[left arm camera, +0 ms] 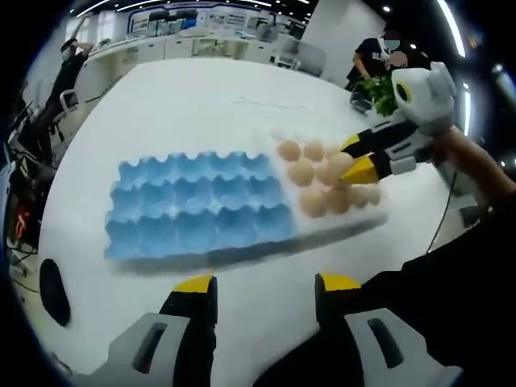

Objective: Place the egg into an empty slot of the egg tray after lifting it from the table, then release the egg inside the slot.

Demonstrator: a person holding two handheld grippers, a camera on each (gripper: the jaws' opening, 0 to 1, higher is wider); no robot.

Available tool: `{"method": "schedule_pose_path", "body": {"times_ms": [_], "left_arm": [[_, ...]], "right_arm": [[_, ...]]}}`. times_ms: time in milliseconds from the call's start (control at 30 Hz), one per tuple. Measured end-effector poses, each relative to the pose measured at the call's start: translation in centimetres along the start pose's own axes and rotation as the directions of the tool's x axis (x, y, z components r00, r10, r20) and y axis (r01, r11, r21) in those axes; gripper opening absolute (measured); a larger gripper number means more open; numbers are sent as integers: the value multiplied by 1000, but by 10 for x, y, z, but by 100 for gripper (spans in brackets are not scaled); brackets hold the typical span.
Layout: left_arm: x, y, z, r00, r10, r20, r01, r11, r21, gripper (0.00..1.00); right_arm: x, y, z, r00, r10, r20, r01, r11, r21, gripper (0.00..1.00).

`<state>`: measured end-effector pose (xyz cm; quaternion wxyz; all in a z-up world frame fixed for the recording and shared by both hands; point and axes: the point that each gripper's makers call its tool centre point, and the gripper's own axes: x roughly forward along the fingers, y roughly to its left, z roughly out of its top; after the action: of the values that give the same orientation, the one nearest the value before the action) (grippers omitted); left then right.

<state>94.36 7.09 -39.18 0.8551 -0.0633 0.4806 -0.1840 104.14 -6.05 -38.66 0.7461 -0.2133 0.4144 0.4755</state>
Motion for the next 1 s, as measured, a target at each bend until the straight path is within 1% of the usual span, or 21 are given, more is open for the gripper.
{"method": "schedule_pose_path", "body": {"times_ms": [533, 800, 1000], "left_arm": [[-1, 1, -3, 1000, 0, 0, 0, 1000, -13, 49], [-1, 2, -2, 1000, 2, 7, -2, 1000, -24, 49], [-1, 2, -4, 1000, 0, 7, 0, 1000, -26, 49]], "right_arm": [[11, 19, 14, 999, 33, 0, -33, 998, -59, 27], [14, 22, 18, 999, 48, 5, -48, 997, -68, 27], [25, 31, 23, 998, 68, 4, -67, 994, -86, 27]]}}
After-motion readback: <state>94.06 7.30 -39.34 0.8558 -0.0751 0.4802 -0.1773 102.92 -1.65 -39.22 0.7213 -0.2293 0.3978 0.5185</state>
